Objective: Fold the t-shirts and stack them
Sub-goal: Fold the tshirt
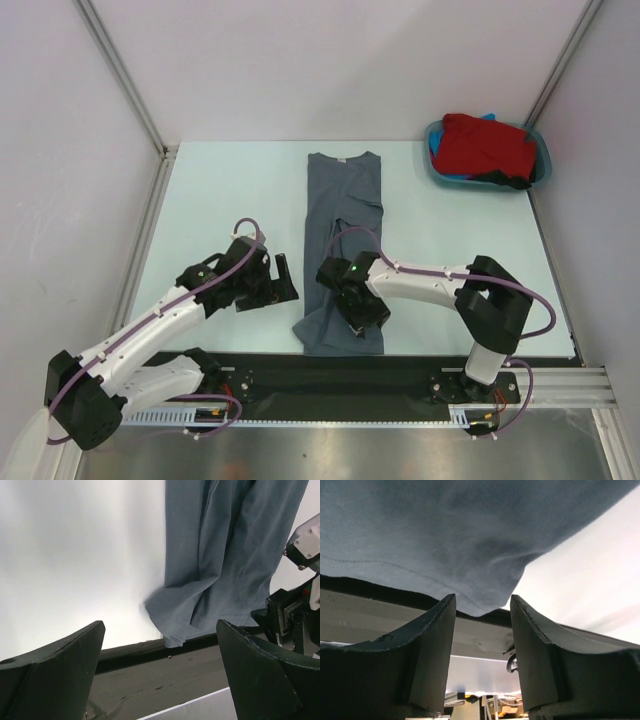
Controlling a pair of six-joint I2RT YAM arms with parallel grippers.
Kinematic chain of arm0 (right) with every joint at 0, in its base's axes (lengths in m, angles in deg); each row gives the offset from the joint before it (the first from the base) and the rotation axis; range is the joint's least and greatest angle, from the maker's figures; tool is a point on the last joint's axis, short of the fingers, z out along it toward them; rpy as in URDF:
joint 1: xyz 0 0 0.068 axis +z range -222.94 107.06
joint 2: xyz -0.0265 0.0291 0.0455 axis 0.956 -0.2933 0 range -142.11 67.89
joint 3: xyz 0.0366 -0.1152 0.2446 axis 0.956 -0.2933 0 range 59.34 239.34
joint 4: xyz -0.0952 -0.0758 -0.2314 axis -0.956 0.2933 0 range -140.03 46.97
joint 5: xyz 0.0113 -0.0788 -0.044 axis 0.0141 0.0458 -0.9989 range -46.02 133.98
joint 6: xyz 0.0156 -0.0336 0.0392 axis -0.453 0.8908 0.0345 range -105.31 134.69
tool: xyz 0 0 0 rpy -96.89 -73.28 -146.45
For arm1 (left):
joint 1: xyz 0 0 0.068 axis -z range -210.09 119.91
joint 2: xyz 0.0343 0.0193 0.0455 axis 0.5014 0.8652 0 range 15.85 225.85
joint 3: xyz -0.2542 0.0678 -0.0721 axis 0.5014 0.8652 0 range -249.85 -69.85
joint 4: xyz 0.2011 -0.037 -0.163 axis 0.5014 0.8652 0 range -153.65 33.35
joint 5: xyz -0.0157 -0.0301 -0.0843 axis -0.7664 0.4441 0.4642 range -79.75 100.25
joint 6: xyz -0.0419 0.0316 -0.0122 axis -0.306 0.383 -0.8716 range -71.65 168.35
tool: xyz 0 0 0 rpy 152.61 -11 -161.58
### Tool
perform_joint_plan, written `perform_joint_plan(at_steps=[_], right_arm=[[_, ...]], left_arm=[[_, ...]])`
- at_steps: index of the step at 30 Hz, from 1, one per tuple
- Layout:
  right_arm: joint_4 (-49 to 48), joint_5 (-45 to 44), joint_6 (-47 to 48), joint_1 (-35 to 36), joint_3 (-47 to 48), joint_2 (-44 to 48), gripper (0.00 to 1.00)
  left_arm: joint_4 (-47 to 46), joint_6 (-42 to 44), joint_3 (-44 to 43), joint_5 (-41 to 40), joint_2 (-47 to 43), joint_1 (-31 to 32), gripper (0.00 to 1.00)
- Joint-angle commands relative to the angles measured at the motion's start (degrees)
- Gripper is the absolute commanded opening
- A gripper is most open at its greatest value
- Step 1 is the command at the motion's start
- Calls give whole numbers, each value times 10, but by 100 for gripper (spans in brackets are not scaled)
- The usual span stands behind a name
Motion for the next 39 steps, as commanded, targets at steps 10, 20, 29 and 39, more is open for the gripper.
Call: perform_joint_plan(at_steps=[10,20,29,39], right_arm=[[-97,20,20,-26,-80,50,44],[-94,16,6,-29,-96,73,5],[-46,13,-16,-31,-109,104,0],[-16,5,-56,-39,-146,121,16]], left_arm=[[3,8,-25,-13,-2,4,100],[-1,12,-25,-6,9,4,100],[-6,17,-25,-6,20,4,100],[-18,21,-27,15,41,5,100]])
